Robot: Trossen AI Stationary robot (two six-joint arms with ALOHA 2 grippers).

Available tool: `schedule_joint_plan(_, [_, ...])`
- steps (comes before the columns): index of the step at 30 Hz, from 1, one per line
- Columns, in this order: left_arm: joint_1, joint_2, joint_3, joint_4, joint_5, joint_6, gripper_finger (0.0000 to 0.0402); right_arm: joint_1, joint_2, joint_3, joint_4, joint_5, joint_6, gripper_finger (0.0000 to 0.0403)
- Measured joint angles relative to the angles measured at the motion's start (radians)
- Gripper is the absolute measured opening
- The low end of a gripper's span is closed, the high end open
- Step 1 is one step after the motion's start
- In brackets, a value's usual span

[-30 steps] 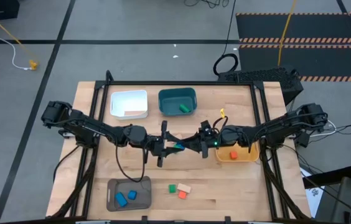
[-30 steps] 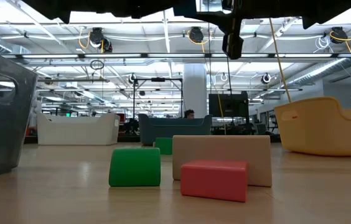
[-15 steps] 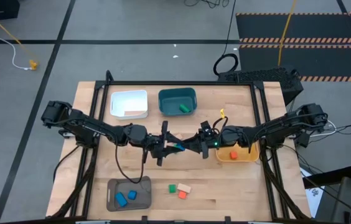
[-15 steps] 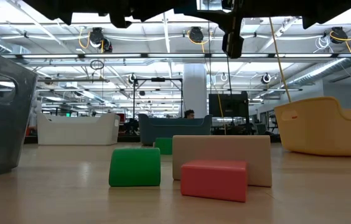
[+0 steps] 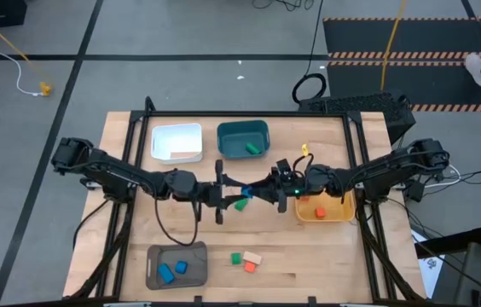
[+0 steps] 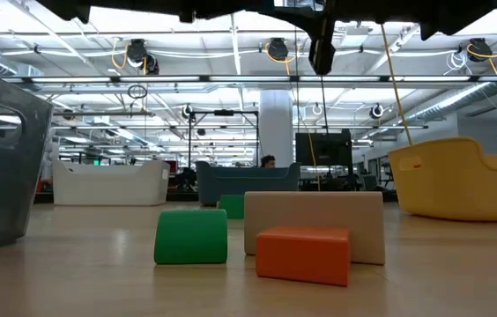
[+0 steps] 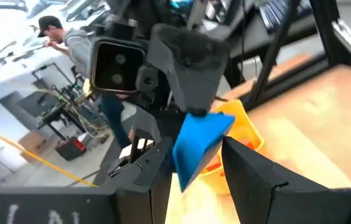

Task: Sort & place blocks by color
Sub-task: Put the blue block into the black bin

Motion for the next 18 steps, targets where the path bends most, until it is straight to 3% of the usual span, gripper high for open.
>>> schedule_joint_plan(6, [-0.002,-0.07,0.0,0.004,-0.013,-0.126,0.014,-0.03,-0.023,0.0,-0.098,-0.03,-0.119,0.0108])
schedule_joint_plan(13, [0.002,-0.09,0.0,0.002,-0.011,-0.422,0.014,-0.038,-0.062,-0.001,-0.182,-0.029,-0.459,0.0108])
schedule_joint_plan(18, [0.001,-0.068,0.001,-0.029,-0.007,-0.464,0.014,-0.027,-0.067,-0.001,-0.178,-0.029,-0.697,0.0108])
